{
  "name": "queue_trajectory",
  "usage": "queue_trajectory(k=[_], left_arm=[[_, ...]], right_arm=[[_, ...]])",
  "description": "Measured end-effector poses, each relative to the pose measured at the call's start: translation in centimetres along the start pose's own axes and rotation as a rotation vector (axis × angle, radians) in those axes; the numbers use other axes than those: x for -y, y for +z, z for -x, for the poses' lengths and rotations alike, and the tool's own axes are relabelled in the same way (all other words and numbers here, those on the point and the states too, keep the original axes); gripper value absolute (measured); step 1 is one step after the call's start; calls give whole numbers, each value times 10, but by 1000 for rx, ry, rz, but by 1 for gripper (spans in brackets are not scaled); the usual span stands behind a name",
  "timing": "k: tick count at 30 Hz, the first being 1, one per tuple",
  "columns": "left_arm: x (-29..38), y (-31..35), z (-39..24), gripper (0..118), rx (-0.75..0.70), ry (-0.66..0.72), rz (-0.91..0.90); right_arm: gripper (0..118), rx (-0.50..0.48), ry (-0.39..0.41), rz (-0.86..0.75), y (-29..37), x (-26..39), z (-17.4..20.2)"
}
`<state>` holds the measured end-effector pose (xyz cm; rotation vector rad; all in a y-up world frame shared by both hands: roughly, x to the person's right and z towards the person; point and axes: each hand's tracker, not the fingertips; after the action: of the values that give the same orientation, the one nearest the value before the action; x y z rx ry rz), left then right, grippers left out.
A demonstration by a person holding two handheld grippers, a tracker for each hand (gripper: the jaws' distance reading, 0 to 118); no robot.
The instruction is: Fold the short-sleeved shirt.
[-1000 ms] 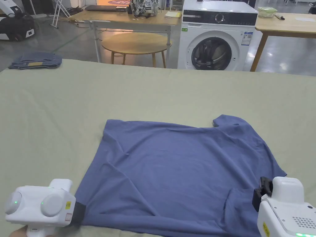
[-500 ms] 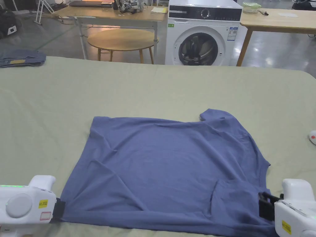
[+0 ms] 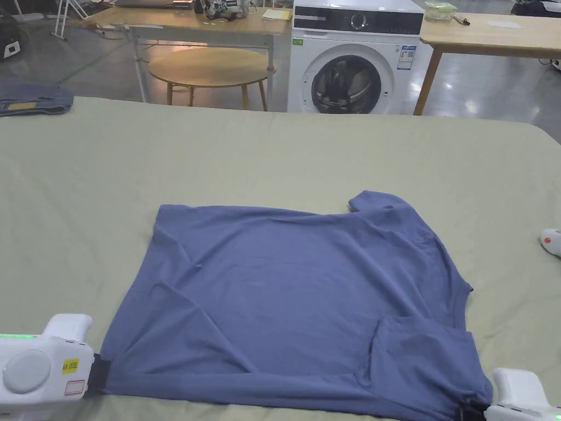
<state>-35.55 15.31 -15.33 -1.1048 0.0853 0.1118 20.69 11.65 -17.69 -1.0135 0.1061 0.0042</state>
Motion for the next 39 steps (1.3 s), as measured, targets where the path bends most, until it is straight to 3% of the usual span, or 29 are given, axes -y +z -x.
queue_trajectory(k=[1,6,18,26,33,39], left_arm=[[0,0,0,2,1,-3,-2],[-4,10,1,2,2,-5,-40],[-84,26,6,2,26,-1,-207],[-167,-18,7,2,39,22,-202],[-194,-68,5,2,49,85,-118],[-198,-83,-1,2,45,103,-90]], right_arm=[[7,-36,-14,1,3,-2,0],[6,-2,28,-37,14,-15,4],[6,-45,-9,-161,32,-114,3],[6,-66,-61,-106,-24,-197,4],[7,-78,-100,-33,-79,-226,-3],[10,-33,-5,-38,-97,-233,4]])
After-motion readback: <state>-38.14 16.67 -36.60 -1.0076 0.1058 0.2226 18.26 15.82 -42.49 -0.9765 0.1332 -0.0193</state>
